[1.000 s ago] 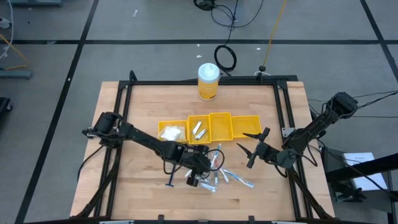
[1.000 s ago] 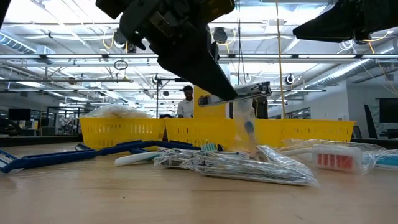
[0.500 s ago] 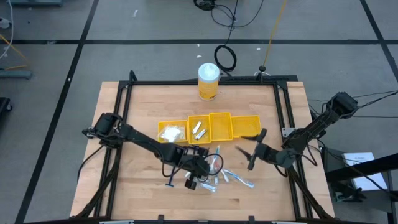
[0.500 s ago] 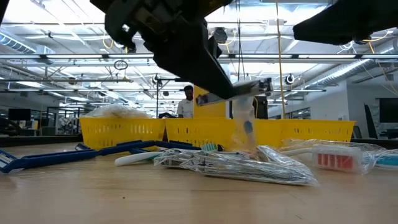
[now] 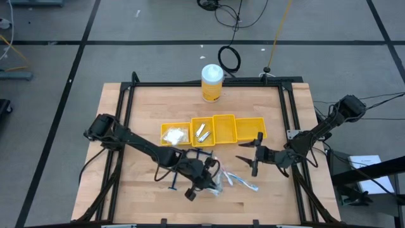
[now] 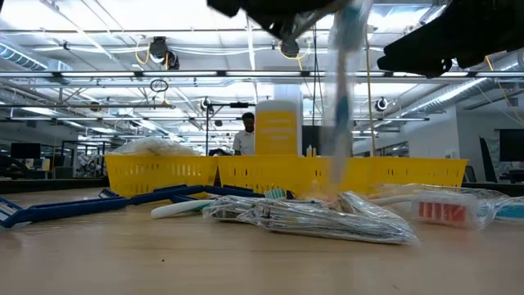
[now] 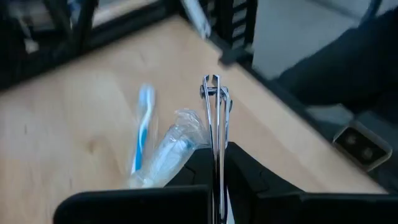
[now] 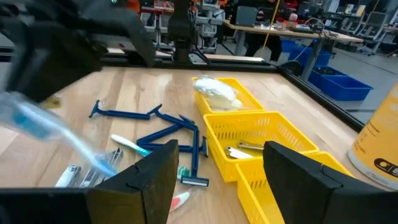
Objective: Pick & Place Travel size toiletries
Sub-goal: Put the silver nail cutter into the middle left yellow bin
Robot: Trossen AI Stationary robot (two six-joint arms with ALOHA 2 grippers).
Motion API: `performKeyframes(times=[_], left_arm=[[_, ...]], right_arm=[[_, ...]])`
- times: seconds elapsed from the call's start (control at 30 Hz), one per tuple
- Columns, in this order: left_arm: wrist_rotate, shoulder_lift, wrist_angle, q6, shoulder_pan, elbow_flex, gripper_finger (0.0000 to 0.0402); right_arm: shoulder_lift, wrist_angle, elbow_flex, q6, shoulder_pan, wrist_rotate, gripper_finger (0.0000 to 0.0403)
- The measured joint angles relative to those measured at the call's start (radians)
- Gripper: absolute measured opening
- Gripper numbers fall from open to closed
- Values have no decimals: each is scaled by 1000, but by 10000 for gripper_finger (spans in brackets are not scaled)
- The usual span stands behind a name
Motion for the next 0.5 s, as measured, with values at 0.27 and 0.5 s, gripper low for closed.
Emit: performKeyframes(times=[0.27,0.5], left_arm=[[-64,25,-141,-102,22,-5,14],[-74,96,-138,-135,45,-14,11]], right_arm=[[0,4,0,0,0,0,221],[0,9,0,0,0,1,221]])
